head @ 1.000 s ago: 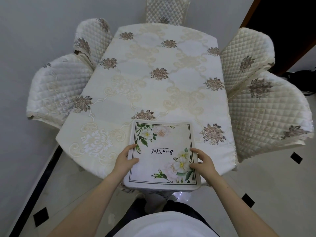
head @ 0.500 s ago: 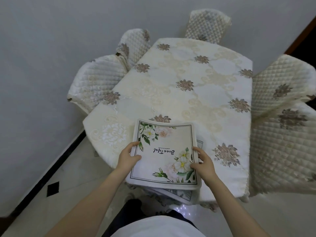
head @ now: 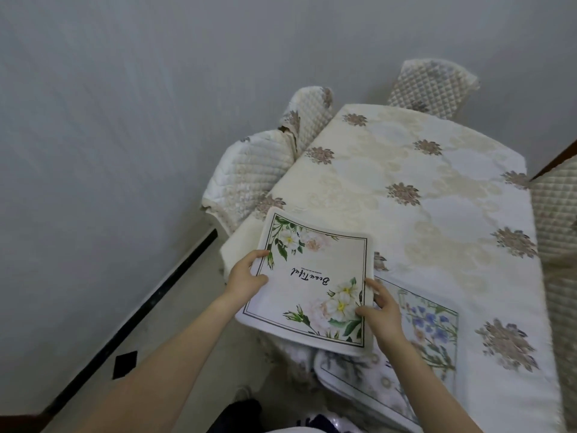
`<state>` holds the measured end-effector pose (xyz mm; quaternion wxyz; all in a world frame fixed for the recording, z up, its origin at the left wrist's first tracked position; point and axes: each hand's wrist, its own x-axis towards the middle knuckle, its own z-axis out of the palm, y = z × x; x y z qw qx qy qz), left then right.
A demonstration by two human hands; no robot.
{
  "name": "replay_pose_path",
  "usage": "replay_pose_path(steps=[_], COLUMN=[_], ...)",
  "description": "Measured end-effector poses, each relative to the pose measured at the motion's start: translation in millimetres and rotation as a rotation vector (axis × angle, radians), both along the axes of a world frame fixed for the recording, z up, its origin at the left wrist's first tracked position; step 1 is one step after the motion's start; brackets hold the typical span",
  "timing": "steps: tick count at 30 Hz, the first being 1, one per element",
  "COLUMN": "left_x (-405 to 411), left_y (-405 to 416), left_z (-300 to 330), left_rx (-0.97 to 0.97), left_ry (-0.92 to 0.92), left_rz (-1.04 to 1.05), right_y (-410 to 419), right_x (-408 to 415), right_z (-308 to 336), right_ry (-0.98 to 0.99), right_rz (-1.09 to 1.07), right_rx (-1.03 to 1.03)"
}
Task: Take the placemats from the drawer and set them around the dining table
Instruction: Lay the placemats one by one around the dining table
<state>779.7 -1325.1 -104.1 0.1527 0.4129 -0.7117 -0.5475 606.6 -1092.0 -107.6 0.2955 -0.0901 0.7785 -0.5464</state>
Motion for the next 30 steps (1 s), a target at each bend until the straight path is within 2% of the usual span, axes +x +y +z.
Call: replay_pose_path(steps=[6,11,24,30], left_x=[17.5,5.2,-90.3,-132.0], left_y=[-84.6,-121.8,-172.0,-196.8], left_z=[16.0,14.3,-1.0,-14.1], left_rx=[0.030,0.062,0.052,0.043], left_ry=[0.021,0.015,-0.111,-0.131], left_rz=[-0.076,-0.134,-0.174,-0.265], right_y=[-68.2,-96.7,-144.9,-166.1], right_x=[34.3,33.7,-41.6,-67.7], right_z=[5.9,9.4,-3.2,-18.0], right_ry=[0.010,-0.020,-0.028,-0.042], right_rz=[-0.099,-0.146,-0.219,-0.316], right_rx=[-0.002,-0.008,0.036,0.071])
